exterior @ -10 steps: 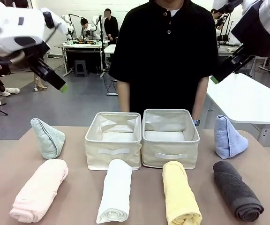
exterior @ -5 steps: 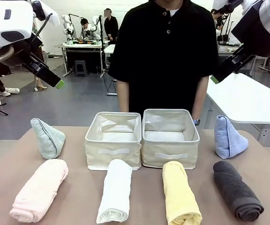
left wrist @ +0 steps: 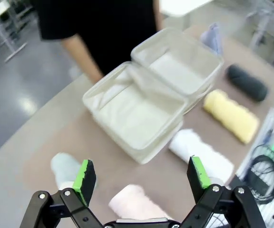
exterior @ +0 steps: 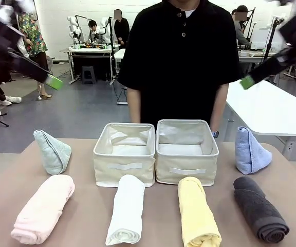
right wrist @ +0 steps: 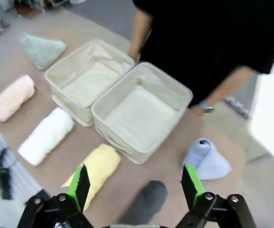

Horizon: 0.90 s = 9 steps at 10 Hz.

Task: Sort the towels based on their folding style.
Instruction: Pick up one triangle-folded towel and place it in the left Fabric basket.

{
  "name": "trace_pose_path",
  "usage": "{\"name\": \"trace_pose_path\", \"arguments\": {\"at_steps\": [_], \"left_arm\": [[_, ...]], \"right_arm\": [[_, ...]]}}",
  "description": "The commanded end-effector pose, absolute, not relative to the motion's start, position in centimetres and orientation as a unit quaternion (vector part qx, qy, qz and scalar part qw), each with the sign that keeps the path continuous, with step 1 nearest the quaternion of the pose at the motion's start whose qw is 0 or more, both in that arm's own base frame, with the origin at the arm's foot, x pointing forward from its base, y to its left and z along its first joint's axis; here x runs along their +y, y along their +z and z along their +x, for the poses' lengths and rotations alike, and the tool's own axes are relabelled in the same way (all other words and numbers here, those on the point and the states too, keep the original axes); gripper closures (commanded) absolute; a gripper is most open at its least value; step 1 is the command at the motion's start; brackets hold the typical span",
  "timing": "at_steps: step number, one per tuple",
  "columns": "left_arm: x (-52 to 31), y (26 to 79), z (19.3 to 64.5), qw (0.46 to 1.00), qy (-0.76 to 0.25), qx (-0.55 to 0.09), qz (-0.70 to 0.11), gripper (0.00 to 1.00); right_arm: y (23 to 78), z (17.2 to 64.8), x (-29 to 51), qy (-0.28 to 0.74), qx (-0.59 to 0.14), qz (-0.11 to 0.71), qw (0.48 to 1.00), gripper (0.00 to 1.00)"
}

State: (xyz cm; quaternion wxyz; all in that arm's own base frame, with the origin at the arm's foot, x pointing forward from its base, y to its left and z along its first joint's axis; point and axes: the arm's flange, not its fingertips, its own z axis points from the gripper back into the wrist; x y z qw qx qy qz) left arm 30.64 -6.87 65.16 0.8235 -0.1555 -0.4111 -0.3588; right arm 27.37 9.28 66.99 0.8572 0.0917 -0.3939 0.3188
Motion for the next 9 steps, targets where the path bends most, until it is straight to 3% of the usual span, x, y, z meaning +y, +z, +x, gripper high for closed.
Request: {"name": "trace_pose_path", "arguments": {"at_steps": [1, 2, 5, 7, 9], "left_arm": [[2.5, 64.8, 30.6, 0.762, -0.384, -0.353, -0.382, 0.0], [6.1, 63.7, 30.7, 0.761, -0.388, -0.335, -0.398, 0.0], [13.4, 61.5, 29.7, 0.766, -0.368, -0.367, -0.378, 0.0], [14.1, 61.8, 29.2, 0.833, -0.341, -0.322, -0.293, 0.0], [14.2, 62.3, 29.1, 0.845, -0.36, -0.3, -0.257, 0.0]], "right_arm": [[64.9, 27.9, -0.7, 0.311, -0.371, 0.273, 0.831, 0.0], [63.6, 28.0, -4.7, 0.294, -0.38, 0.285, 0.829, 0.0], [60.1, 26.9, -12.1, 0.296, -0.397, 0.323, 0.806, 0.0], [59.3, 26.2, -14.2, 0.29, -0.396, 0.32, 0.81, 0.0], [59.0, 26.0, -14.5, 0.324, -0.397, 0.317, 0.798, 0.0]]}}
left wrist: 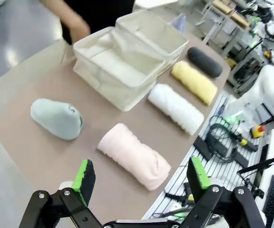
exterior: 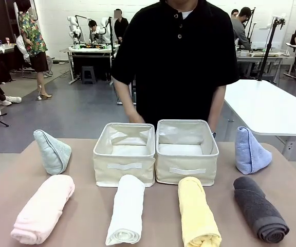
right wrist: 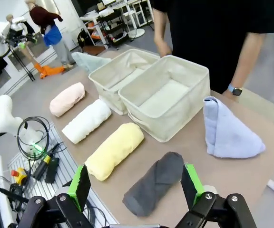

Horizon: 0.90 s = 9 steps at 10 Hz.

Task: Sort the towels based on their folding style.
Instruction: Pick up one triangle-folded towel and place it in the left Fabric basket.

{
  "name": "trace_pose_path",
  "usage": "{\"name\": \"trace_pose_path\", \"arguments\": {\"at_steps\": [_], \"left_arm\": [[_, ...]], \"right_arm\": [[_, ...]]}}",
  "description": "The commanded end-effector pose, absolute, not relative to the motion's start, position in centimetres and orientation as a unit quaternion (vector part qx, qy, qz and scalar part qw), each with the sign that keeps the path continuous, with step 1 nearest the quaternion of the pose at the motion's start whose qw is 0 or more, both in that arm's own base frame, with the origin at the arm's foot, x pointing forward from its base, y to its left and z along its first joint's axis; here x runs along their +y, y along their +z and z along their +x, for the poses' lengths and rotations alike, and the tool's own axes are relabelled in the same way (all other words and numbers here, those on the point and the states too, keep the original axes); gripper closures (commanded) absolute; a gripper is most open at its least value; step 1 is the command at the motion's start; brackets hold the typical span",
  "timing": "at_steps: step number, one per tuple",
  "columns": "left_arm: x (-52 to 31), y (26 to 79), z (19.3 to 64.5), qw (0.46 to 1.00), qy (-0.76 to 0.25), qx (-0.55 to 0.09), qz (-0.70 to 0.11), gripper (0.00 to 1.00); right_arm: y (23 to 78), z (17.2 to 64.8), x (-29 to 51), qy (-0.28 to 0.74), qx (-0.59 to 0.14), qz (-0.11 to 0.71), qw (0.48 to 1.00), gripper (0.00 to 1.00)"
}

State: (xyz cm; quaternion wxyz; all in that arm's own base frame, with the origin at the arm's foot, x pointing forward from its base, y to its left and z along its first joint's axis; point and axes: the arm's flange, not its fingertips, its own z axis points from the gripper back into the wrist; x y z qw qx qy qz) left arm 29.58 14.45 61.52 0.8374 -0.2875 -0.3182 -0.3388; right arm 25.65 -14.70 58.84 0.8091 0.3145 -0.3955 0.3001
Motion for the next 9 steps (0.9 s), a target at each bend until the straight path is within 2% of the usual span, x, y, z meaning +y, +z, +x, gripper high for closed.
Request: {"name": "trace_pose_path", "arguments": {"at_steps": [1, 6, 7, 9], "left_arm": [[14.41, 62.48, 29.17, 0.846, -0.359, -0.3, -0.256, 0.0], [14.11, 62.52, 29.2, 0.844, -0.358, -0.306, -0.256, 0.0], [13.93, 62.21, 29.27, 0.836, -0.355, -0.323, -0.264, 0.0], [14.02, 62.69, 29.05, 0.85, -0.351, -0.302, -0.252, 0.0]], "right_arm": [[59.13, 25.87, -14.76, 0.335, -0.402, 0.323, 0.789, 0.0], [59.82, 25.38, -15.13, 0.337, -0.42, 0.324, 0.778, 0.0], [59.87, 25.68, -14.72, 0.335, -0.425, 0.333, 0.773, 0.0], [59.82, 25.2, -15.3, 0.333, -0.416, 0.321, 0.783, 0.0]]}}
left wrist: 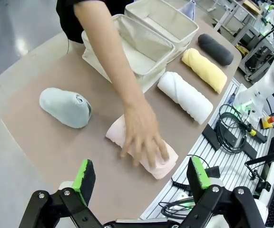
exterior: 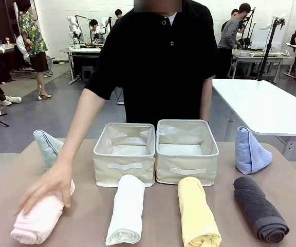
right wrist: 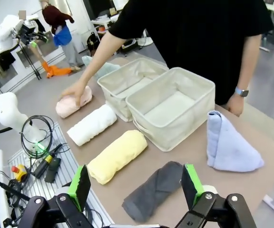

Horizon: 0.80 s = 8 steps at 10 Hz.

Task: Sort the towels based on their folding style.
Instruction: Pick up one triangle-folded towel and place it in the left Fabric basket.

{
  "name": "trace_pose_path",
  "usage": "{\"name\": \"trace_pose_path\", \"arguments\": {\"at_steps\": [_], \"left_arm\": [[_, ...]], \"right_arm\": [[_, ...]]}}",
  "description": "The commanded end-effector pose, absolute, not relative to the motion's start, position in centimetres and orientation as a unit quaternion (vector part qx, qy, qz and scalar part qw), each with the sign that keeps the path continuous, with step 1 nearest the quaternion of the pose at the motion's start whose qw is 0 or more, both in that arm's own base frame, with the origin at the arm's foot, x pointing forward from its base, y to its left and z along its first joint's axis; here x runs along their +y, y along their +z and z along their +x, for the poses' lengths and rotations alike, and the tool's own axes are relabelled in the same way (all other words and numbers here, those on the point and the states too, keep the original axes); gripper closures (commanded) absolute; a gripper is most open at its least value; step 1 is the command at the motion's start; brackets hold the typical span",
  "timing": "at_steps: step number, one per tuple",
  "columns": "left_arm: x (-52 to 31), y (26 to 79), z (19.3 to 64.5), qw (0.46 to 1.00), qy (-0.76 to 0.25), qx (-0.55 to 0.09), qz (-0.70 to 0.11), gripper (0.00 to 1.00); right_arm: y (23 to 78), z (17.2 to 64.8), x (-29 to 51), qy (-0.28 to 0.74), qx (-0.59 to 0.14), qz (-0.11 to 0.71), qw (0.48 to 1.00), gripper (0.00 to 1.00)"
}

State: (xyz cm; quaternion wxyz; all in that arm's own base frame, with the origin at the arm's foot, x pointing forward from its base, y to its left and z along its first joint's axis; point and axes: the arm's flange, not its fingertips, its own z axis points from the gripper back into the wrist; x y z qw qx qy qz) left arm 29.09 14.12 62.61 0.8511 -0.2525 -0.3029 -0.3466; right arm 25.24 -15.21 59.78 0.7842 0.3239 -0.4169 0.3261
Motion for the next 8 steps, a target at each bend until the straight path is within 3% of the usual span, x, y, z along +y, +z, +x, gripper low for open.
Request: {"name": "trace_pose_path", "arguments": {"at_steps": [1, 8], "left_arm": [[14.02, 62.69, 29.05, 0.85, -0.351, -0.302, -0.252, 0.0], [14.02, 62.69, 29.05, 0.85, -0.351, -0.302, -0.252, 0.0]], "right_arm": [[59.82, 25.2, -15.3, 0.333, -0.416, 0.321, 0.783, 0.0], [59.82, 25.2, -15.3, 0.333, -0.416, 0.321, 0.783, 0.0]]}}
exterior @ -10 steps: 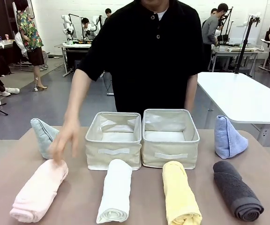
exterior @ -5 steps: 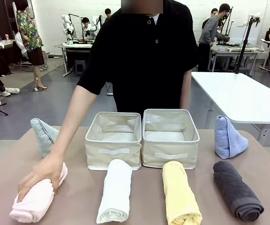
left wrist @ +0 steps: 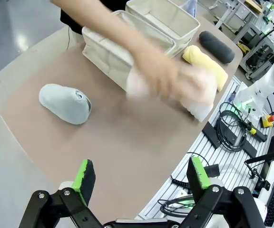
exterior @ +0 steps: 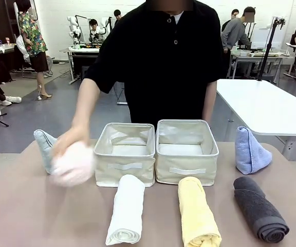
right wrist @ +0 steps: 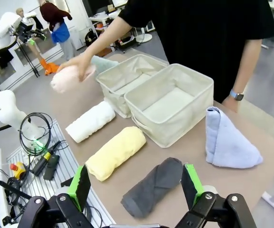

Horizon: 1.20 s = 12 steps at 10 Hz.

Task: Sort the towels based on their folding style.
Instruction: Pick up one triangle-folded towel and place it in the left Fabric basket.

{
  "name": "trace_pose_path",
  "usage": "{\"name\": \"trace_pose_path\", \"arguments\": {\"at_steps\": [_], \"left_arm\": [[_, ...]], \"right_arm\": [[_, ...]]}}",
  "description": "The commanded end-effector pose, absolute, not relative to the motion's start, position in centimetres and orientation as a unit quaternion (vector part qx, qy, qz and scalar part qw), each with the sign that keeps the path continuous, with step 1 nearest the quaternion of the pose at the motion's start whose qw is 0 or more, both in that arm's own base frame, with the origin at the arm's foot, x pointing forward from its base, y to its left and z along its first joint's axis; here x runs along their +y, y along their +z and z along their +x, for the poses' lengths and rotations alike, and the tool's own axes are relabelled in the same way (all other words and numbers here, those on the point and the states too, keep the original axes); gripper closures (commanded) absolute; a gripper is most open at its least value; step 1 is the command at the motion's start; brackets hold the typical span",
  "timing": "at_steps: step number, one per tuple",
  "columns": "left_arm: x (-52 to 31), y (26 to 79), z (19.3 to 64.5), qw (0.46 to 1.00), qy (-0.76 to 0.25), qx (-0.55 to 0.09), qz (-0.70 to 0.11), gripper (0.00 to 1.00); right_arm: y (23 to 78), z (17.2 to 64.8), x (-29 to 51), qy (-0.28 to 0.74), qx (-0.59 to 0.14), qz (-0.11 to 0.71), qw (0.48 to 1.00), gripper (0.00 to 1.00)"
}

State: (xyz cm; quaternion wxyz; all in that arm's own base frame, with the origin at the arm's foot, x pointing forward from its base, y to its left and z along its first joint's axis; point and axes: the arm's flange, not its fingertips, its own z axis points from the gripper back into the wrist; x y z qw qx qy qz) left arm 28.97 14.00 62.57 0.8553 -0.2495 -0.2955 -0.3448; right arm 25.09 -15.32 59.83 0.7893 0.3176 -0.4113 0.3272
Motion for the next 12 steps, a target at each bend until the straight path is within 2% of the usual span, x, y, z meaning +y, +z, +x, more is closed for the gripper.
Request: {"name": "trace_pose_path", "arguments": {"at_steps": [1, 3, 5, 7, 11, 12], "left_arm": [[14.0, 62.7, 29.1, 0.85, -0.351, -0.302, -0.252, 0.0], [14.0, 62.6, 29.0, 0.856, -0.344, -0.295, -0.249, 0.0], [11.0, 61.2, 30.6, 0.915, -0.245, -0.286, -0.143, 0.0], [6.7, 59.3, 34.1, 0.946, -0.175, -0.265, -0.068, 0.0], [1.1, 53.4, 41.3, 0.979, -0.096, -0.18, -0.01, 0.0], [0.4, 51.7, 42.6, 0.983, -0.078, -0.165, 0.026, 0.0]], "right_arm": [[59.8, 25.2, -15.3, 0.333, -0.416, 0.321, 0.783, 0.0], [59.8, 25.2, -15.3, 0.333, -0.416, 0.321, 0.783, 0.0], [59.8, 25.2, -15.3, 0.333, -0.416, 0.321, 0.783, 0.0], [59.8, 25.2, -15.3, 0.333, -0.416, 0.321, 0.783, 0.0], [59.8, 25.2, -15.3, 0.333, -0.416, 0.321, 0.783, 0.0], [59.8, 25.2, -15.3, 0.333, -0.416, 0.321, 0.783, 0.0]]}}
